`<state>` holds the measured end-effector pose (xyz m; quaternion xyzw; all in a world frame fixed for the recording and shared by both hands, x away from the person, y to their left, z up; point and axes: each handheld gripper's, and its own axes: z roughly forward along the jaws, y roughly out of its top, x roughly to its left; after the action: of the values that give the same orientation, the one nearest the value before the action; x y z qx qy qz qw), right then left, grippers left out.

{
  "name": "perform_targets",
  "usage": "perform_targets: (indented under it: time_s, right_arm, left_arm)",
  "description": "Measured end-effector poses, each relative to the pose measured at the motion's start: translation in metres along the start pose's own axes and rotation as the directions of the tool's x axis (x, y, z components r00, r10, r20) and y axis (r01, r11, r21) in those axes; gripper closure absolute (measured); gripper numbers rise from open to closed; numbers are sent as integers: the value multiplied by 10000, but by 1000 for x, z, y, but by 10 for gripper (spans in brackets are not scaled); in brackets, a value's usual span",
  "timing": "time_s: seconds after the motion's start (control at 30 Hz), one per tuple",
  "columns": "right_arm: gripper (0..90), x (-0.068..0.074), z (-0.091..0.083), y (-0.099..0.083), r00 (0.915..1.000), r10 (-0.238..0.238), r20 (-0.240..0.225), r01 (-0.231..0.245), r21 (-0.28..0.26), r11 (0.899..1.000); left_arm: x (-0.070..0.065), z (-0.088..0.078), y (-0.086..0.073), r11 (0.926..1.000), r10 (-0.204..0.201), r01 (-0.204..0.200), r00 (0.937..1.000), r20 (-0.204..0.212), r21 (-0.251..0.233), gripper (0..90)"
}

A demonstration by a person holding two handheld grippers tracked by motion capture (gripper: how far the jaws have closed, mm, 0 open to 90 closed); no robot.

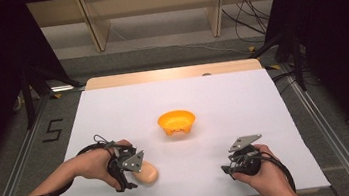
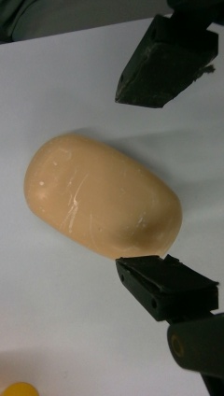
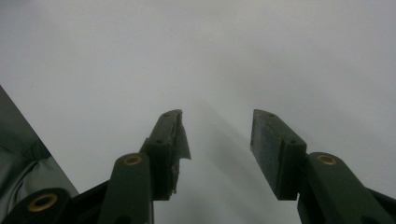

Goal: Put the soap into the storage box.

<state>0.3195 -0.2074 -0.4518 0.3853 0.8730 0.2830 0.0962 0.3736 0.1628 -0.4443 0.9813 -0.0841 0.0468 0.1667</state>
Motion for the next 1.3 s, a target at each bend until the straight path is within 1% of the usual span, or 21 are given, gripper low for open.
perform_targets:
  time_s: [0.13, 0.17, 0.23, 0.3, 0.33, 0.4, 0.43, 0.5, 0.53, 0.63, 0.67, 0.8, 0.83, 0.9, 0.93, 0.97, 1.07, 1.1, 1.17, 1.2, 1.3]
  right_arm:
    - [534, 0, 0, 0, 10000, -15, -14, 15, 9, 10000]
    - [533, 0, 0, 0, 10000, -21, -9, 21, 13, 10000]
    - [533, 0, 0, 0, 10000, -30, 18, 30, 18, 10000]
    - [533, 0, 0, 0, 10000, -30, 4, 30, 2, 10000]
    - [533, 0, 0, 0, 10000, -27, -6, 27, -1, 10000]
    - [533, 0, 0, 1, 10000, 84, -41, -84, 65, 9999]
    - [533, 0, 0, 1, 10000, 68, -52, -68, 77, 9999]
    - [533, 0, 0, 1, 10000, 80, -46, -79, 88, 9999]
    - [532, 1, 2, 0, 9999, 121, -29, -121, -67, 9999]
    - [532, 0, 1, 1, 10000, 1, -38, -1, 51, 10000]
    - [532, 0, 0, 1, 10000, -43, -59, 43, 48, 10000]
    - [532, 0, 0, 1, 10000, -21, -40, 21, 47, 10000]
    - [532, 0, 0, 1, 10000, -21, -40, 21, 47, 10000]
    - [531, 0, 0, 1, 10000, -38, -68, 38, 38, 10000]
    - [532, 1, 0, 1, 10000, 8, -47, -8, 69, 10000]
    - [531, 0, 1, 1, 9999, -51, -125, 52, 66, 10000]
    - [531, 0, 1, 1, 9999, -96, -59, 97, 73, 9999]
    - [531, 0, 1, 1, 10000, 4, -55, -4, 78, 10000]
    - [531, 1, 0, 1, 10000, 79, -61, -78, 109, 9999]
    - [531, 0, 1, 1, 10000, 5, -65, -5, 92, 10000]
    - [530, 0, 1, 1, 9999, -116, -108, 117, 107, 9999]
  left_arm:
    - [1, 2, 3, 10000, -49, 49, 10000, 62, -19, 165]
    - [3, 2, 4, 9999, 103, -104, 9999, 74, 135, 165]
    - [4, 2, 4, 9997, 142, -144, 9998, 116, 189, 163]
    - [4, 3, 5, 10000, -14, 13, 9999, 166, 52, 162]
    - [6, 4, 6, 9998, 168, -170, 9997, 173, 133, 162]
    - [7, 5, 7, 9999, 110, -112, 9996, 252, 87, 162]
    - [9, 4, 8, 9985, 426, -434, 9988, 237, 346, 162]
    - [8, 7, 9, 9995, 248, -252, 9994, 236, 191, 162]
    - [10, 7, 11, 9986, 380, -389, 9989, 262, 353, 162]
    - [9, 9, 13, 9994, 262, -268, 9992, 294, 210, 161]
    - [11, 9, 15, 9981, 437, -452, 9984, 359, 423, 161]
    - [12, 12, 16, 9990, 311, -325, 9985, 441, 307, 161]
    - [13, 12, 17, 9972, 518, -543, 9975, 489, 510, 161]
    - [13, 14, 18, 9977, 460, -485, 9976, 521, 482, 161]
    - [13, 17, 19, 9988, 305, -327, 9978, 593, 366, 161]
    - [15, 16, 20, 9969, 538, -570, 9969, 576, 541, 161]
    - [15, 17, 21, 9974, 496, -528, 9967, 645, 482, 161]
    - [16, 18, 22, 9968, 598, -632, 9958, 688, 486, 161]
    - [16, 19, 23, 9970, 590, -623, 9958, 696, 466, 161]
    - [16, 21, 23, 9977, 482, -515, 9960, 747, 431, 161]
    - [18, 23, 24, 9974, 469, -512, 9955, 821, 510, 162]
